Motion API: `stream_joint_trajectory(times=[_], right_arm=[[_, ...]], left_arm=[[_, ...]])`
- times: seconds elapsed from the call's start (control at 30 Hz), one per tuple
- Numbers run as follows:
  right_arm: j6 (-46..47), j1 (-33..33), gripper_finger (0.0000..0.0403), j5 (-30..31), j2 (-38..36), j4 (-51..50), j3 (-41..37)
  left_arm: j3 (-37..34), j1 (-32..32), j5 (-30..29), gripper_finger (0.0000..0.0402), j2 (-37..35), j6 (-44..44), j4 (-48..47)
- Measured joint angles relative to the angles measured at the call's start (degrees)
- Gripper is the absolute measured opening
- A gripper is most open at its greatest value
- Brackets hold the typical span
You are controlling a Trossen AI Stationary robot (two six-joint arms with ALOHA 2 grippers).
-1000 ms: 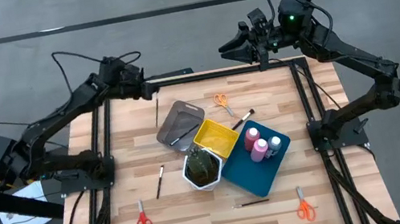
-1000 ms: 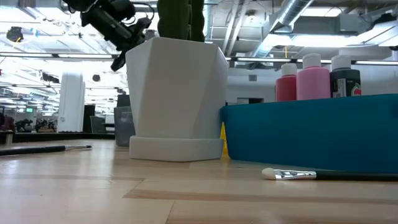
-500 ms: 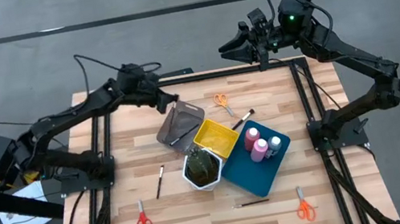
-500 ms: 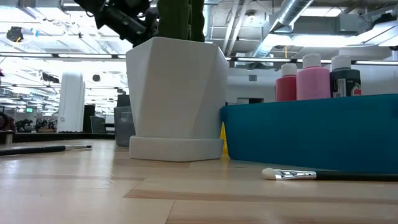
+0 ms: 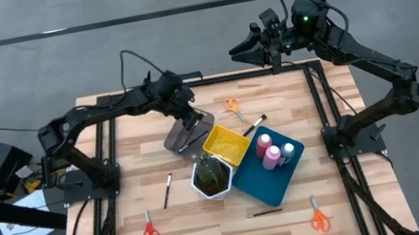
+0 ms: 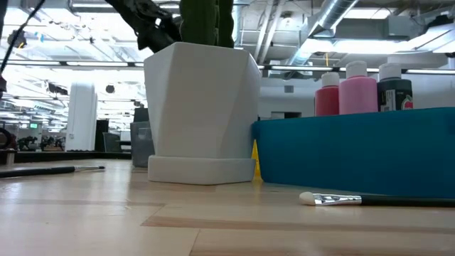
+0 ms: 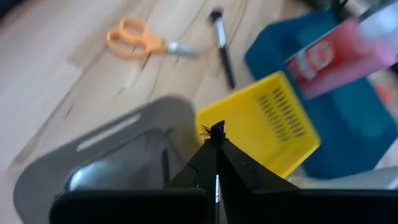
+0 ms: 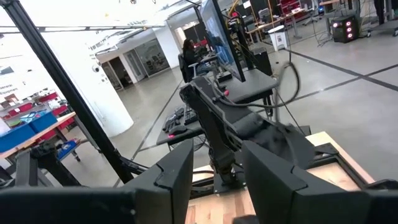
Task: Pick & Place Paint Supplies
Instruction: Put the makeup brush into the black bin
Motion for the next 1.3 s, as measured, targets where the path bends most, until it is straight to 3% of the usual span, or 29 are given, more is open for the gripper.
stream_joint_trajectory(times=[0.33, 1.3], right_arm=[[0.58, 0.00, 0.0132, 0.05, 0.00, -0.04, 0.00], [0.56, -0.02, 0.0132, 0.59, 0.00, 2.01, 0.00]], left_arm=[[0.59, -0.11, -0.08, 0.0001, 4.46, 4.30, -5.29], [-0.75, -0.17, -2.93, 0.0000, 4.47, 10.57, -4.15]])
